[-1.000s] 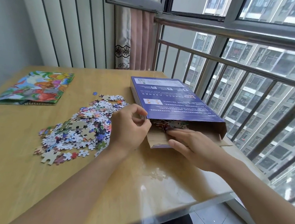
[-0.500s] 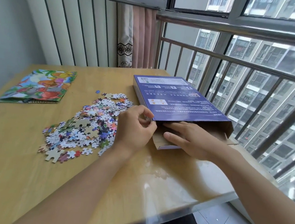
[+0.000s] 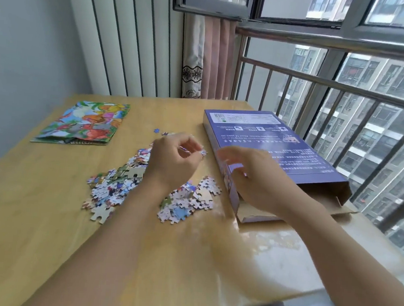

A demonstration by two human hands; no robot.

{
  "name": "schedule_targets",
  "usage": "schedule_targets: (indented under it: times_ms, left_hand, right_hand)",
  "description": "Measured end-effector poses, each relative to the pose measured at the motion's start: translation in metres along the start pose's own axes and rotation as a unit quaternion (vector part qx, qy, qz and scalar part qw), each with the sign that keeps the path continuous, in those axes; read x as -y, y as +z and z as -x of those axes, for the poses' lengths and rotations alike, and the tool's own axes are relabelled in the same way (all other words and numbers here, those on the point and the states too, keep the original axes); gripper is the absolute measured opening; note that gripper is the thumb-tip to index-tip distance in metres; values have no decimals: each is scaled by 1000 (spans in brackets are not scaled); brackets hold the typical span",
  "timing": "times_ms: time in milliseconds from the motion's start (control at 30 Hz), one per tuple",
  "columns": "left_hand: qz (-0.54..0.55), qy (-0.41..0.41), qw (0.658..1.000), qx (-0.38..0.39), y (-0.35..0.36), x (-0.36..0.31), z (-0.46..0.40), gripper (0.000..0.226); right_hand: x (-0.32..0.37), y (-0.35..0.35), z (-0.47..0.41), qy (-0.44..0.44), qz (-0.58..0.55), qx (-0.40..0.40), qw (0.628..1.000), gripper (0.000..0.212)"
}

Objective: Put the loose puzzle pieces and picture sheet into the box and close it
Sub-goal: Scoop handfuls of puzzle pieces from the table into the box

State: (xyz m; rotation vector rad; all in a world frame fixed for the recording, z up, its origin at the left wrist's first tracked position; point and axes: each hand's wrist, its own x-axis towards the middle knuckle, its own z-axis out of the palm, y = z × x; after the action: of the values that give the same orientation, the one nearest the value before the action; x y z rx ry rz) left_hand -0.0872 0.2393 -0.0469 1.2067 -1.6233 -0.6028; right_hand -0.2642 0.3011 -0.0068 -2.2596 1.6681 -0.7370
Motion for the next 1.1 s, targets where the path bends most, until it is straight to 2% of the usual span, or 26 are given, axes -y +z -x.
schedule_targets:
  times_ms: [67, 167, 233, 300, 367, 433, 533, 633, 733, 867, 1100]
  left_hand:
    - [-85, -29, 994, -61, -24, 16, -11, 11]
    - [-180, -94, 978, -46, -48, 46, -19, 16]
    - [-255, -131, 958, -18, -53, 62, -21, 32]
    - [-356, -171, 919, 15, -53, 69, -19, 50]
    - [-392, -215, 893, 58, -51, 71, -19, 59]
    - [-366, -236, 896, 90, -50, 74, -21, 62]
    - [-338, -235, 907, 89, -51, 74, -24, 63]
    - [-367, -194, 908, 57, -52, 68, -23, 59]
    - [-335, -133, 932, 28, -52, 60, -23, 55]
    - [-264, -64, 962, 34, -44, 52, -22, 47]
    - [-219, -13, 975, 21, -34, 45, -21, 38]
  right_hand:
    - [10, 18, -18, 28, 15, 44, 999, 55]
    - [23, 58, -39, 91, 44, 155, 983, 54]
    - [29, 79, -47, 163, 39, 182, 969, 85]
    - [32, 91, -49, 222, 24, 172, 960, 116]
    - [33, 96, -44, 211, 46, 178, 960, 127]
    - [33, 96, -37, 186, 56, 198, 961, 122]
    - [30, 89, -32, 161, 52, 215, 962, 110]
    - [30, 86, -30, 130, 114, 209, 963, 116]
    - [30, 86, -35, 105, 149, 182, 966, 108]
    - [26, 87, -47, 74, 107, 169, 977, 77]
    - [13, 88, -45, 62, 18, 105, 992, 22]
